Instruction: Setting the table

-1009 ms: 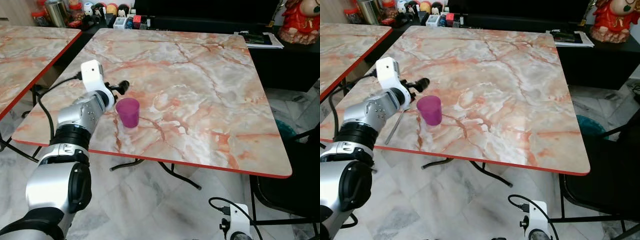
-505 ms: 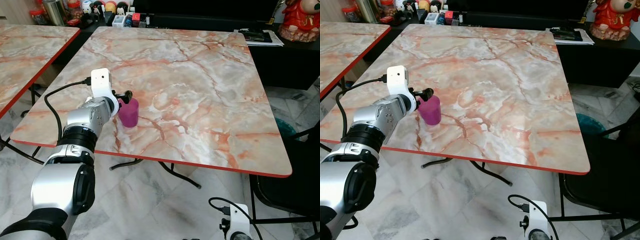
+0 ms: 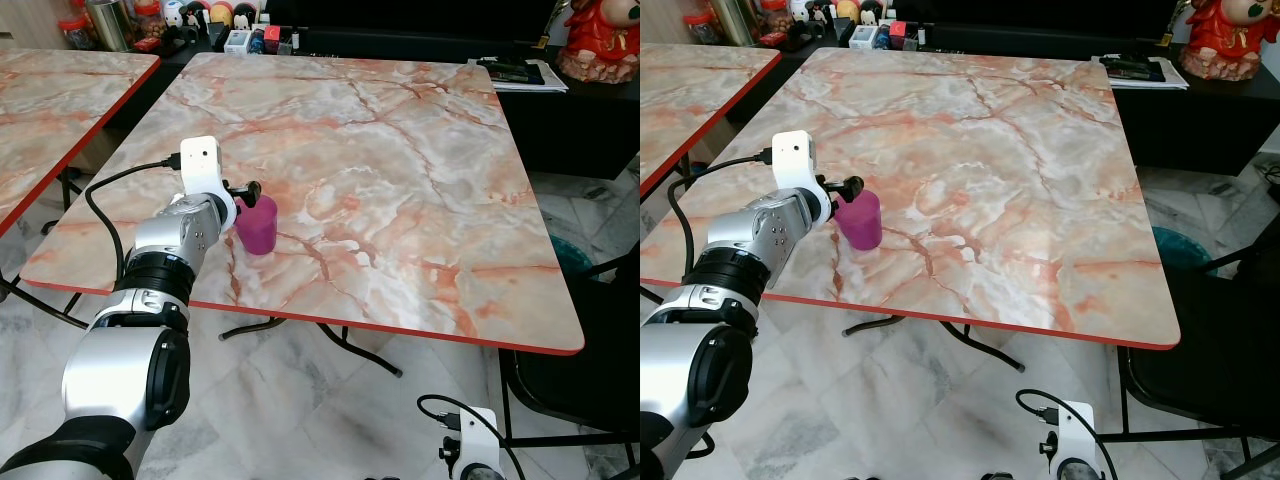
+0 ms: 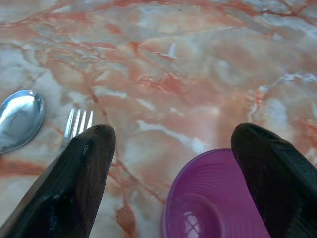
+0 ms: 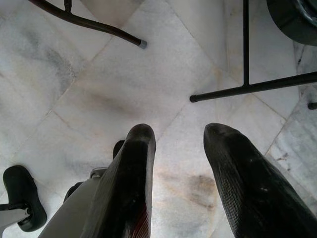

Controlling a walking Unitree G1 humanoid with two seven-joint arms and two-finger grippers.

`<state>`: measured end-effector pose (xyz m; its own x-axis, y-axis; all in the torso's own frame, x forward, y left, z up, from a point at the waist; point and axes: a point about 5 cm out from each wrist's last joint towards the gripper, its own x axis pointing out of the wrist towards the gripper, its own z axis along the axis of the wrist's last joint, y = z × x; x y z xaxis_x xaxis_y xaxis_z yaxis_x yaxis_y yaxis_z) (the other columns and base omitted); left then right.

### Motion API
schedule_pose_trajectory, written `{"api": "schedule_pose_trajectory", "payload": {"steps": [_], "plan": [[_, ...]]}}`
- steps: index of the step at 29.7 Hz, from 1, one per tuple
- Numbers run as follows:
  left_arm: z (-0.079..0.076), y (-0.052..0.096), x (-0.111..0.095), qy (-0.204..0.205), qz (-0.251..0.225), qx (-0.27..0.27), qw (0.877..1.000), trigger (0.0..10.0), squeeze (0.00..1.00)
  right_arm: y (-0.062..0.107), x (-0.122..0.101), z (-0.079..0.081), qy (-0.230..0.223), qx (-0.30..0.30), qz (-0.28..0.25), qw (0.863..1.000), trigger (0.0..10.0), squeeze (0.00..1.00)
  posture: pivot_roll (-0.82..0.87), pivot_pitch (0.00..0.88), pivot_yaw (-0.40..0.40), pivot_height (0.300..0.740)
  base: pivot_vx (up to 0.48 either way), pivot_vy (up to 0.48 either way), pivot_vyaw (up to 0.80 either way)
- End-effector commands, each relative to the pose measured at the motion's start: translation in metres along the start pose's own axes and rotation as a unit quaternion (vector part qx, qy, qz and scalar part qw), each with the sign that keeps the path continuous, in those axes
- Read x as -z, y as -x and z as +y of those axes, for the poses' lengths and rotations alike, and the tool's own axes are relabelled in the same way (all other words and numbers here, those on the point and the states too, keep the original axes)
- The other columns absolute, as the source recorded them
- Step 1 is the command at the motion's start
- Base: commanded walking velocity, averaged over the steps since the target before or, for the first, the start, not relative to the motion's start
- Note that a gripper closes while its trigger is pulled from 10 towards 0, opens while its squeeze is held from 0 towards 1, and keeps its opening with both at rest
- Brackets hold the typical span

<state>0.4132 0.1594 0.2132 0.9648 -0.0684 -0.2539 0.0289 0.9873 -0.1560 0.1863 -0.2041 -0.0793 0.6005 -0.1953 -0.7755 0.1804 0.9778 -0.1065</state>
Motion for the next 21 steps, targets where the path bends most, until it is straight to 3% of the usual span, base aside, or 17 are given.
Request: {"api": "schedule_pose_trajectory", "payload": {"steps": [1,21], "plan": [[0.0,-0.001,0.005,-0.008,0.011,-0.008,1.0,10.0,0.0,0.001,0.007,0.0,0.0,0.001,0.013,1.0,10.0,0.0,-0.08,0.126,0.007,0.74,0.0,0.0,0.0],[0.006,-0.002,0.025,-0.001,0.043,-0.03,0.999,9.8,0.0,0.001,0.008,0.0,0.004,-0.001,0.013,1.0,10.0,0.0,-0.08,0.128,0.007,0.74,0.0,0.0,0.0]]}}
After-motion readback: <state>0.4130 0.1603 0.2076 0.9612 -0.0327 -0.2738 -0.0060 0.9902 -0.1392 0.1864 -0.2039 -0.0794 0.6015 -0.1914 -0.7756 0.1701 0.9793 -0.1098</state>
